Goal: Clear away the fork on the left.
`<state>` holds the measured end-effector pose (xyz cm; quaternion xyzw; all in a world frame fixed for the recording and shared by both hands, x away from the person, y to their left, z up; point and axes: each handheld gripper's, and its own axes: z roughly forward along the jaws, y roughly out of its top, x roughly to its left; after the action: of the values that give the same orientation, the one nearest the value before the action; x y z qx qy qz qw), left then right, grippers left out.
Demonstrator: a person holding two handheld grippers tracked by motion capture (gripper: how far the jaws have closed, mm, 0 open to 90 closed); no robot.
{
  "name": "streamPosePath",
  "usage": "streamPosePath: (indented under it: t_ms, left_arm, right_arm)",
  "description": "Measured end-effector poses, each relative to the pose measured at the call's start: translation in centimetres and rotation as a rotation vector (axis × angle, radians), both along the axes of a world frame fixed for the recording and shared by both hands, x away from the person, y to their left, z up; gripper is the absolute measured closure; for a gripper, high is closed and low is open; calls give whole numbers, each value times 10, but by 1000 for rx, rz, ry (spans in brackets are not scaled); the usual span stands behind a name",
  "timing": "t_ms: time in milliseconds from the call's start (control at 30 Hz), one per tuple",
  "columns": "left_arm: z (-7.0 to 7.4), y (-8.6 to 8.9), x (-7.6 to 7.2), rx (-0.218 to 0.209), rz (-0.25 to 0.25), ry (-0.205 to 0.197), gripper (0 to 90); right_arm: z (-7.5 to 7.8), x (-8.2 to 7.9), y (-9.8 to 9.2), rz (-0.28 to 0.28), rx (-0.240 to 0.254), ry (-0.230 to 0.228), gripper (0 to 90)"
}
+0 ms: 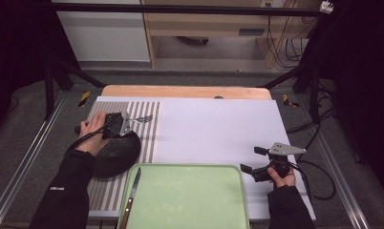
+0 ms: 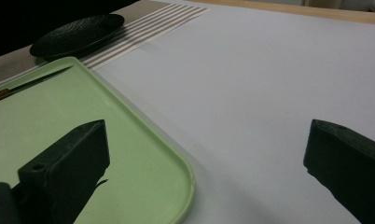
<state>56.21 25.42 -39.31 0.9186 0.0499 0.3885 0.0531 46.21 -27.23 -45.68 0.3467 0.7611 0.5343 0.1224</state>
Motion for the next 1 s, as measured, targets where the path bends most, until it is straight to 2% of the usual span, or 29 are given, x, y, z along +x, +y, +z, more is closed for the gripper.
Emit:
streamPosePath:
  t_ms: [100,233,367,533,700,1000]
  left_arm:
    - [2,-3,-8,-2,15,7,767]
    - [4,-7,-19,-35,12,4,767]
    - [6,-11,-28,-50,13,7,767]
    - [7,-16,-37,-73,28,23,767]
    - [7,-21,-46,-111,64,43,767]
    - [7,-32,-62,-142,75,58,768]
  right_arm:
    - [0,0,0,0,-3,-1,5]
    - [0,0,0,-2,-1,-2,5]
    - [0,0,0,0,-2,0,5]
    - [0,0,0,-2,2,-2,5]
    - [0,0,0,-1,2,0,5]
    - [0,0,0,-2,-3,0,5]
